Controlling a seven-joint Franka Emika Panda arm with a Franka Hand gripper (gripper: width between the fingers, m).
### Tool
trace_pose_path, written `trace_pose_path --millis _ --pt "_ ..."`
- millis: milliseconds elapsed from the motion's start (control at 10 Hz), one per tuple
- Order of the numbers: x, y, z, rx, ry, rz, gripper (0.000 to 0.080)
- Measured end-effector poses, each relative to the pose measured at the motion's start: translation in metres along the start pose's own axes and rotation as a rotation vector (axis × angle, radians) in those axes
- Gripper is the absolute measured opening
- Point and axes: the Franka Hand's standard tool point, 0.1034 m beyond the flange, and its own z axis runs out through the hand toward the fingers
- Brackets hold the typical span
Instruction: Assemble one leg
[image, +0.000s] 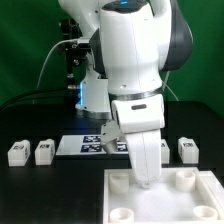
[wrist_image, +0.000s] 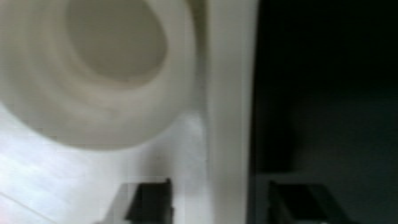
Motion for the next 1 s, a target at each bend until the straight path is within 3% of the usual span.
trace_pose_path --millis 100,200,300,1000 --pt "-0.0001 0.0 0.0 0.0 0.0 0.0 0.052" --pt "-0.0002 0.0 0.0 0.0 0.0 0.0 0.052" --pt "-0.0003 0.0 0.0 0.0 0.0 0.001 0.0622" --pt "-0.0009 0.0 0.0 0.0 0.0 0.002 0.0649"
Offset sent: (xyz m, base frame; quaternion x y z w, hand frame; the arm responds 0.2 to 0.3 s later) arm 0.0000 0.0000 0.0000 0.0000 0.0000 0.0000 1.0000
